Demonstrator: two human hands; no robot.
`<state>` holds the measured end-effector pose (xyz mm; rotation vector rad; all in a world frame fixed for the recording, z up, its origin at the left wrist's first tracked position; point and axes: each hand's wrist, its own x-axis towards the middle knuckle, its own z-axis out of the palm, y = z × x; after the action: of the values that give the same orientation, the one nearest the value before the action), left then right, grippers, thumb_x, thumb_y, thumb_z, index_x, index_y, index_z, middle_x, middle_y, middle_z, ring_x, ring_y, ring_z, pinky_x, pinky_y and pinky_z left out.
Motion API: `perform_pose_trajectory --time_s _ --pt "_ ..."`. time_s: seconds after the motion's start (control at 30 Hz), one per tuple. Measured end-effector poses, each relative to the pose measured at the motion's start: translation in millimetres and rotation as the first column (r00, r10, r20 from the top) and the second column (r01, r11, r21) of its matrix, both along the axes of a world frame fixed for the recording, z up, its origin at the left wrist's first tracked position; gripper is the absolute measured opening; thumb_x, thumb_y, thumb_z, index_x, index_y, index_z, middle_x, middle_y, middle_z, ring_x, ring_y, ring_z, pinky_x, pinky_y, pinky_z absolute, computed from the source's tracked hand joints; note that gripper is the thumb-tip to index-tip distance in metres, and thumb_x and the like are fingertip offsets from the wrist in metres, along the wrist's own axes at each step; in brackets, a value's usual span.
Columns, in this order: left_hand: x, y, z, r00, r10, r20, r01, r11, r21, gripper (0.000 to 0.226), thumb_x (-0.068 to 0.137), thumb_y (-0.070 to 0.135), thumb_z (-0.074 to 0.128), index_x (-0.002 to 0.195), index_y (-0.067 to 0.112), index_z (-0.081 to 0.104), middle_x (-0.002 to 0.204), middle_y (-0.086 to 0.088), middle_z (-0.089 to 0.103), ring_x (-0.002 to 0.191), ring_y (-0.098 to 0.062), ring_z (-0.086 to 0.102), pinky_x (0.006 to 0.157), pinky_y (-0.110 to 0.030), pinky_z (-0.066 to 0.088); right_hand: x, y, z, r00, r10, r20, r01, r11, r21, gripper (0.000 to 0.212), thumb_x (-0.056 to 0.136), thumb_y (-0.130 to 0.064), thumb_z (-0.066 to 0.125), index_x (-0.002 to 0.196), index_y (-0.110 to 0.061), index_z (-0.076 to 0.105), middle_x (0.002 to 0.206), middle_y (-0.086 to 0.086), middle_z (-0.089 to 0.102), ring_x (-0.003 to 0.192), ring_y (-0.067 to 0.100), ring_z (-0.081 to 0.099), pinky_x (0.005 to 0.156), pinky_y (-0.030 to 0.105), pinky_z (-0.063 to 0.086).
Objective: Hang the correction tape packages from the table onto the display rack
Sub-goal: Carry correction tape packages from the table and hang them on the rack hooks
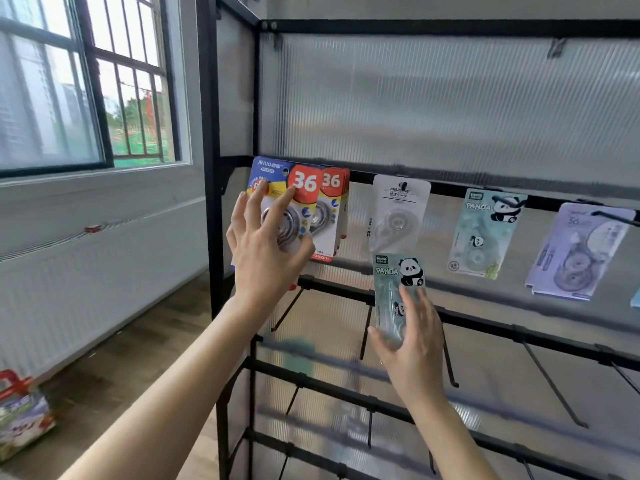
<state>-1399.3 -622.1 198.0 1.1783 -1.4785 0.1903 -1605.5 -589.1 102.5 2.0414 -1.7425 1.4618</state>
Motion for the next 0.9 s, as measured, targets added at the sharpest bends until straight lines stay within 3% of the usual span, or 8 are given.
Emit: perform_pose_trajectory --time_s 0.17,0.3,0.47,0.7,0.9 --pt "-2 4 -5 1.0 0.018 0.005 -0.018 1.0 0.011 0.063 0.078 0.044 0.057 0.139 0.037 0.041 0.153 0.001 0.026 0.143 -0.022 0.01 0.113 -0.049 0.016 2 -10 -2 1.0 0.012 -0.015 -0.012 1.0 -0.015 0.074 0.077 -0.02 0.077 0.139 -0.001 0.042 0.146 0.02 0.037 0.139 0.036 0.03 0.111 0.047 0.021" --pt "-9 -2 2 0.999 0.034 0.004 -0.034 0.999 0.013 0.062 0.08 0.038 0.064 0.138 0.033 0.044 0.152 0.0 0.028 0.142 -0.025 0.012 0.112 -0.049 0.017 1 -14 -5 0.999 0.031 -0.007 -0.031 0.999 -0.014 0.073 0.078 -0.021 0.076 0.14 -0.003 0.041 0.146 0.019 0.038 0.139 0.035 0.03 0.112 0.051 0.024" --pt "-14 -23 -1 1.0 0.026 0.002 -0.026 0.991 0.134 0.064 0.084 0.032 0.067 0.141 0.033 0.039 0.155 0.001 0.02 0.144 -0.022 0.006 0.113 -0.046 0.013 -3 -14 -8 1.0 0.027 -0.014 -0.027 1.0 -0.014 0.074 0.078 -0.023 0.076 0.14 -0.004 0.041 0.148 0.018 0.036 0.14 0.034 0.028 0.112 0.045 0.02" --pt "-25 -70 11 0.998 -0.059 0.037 0.049 0.97 0.237 0.065 0.086 0.032 0.066 0.143 0.026 0.036 0.155 -0.006 0.017 0.143 -0.028 0.006 0.113 -0.055 0.021 -11 -10 -10 1.0 -0.003 -0.022 0.003 1.0 0.002 0.072 0.08 -0.024 0.076 0.14 -0.004 0.042 0.149 0.02 0.034 0.14 0.036 0.027 0.112 0.052 0.025" --pt "-35 -89 12 0.996 -0.04 0.08 0.015 0.959 0.283 0.07 0.085 0.035 0.066 0.143 0.025 0.03 0.155 -0.008 0.012 0.143 -0.032 0.003 0.112 -0.059 0.019 -18 -3 -6 0.999 -0.026 -0.033 0.026 1.0 0.001 0.075 0.08 -0.024 0.075 0.143 -0.01 0.037 0.151 0.017 0.029 0.141 0.034 0.024 0.113 0.047 0.019"
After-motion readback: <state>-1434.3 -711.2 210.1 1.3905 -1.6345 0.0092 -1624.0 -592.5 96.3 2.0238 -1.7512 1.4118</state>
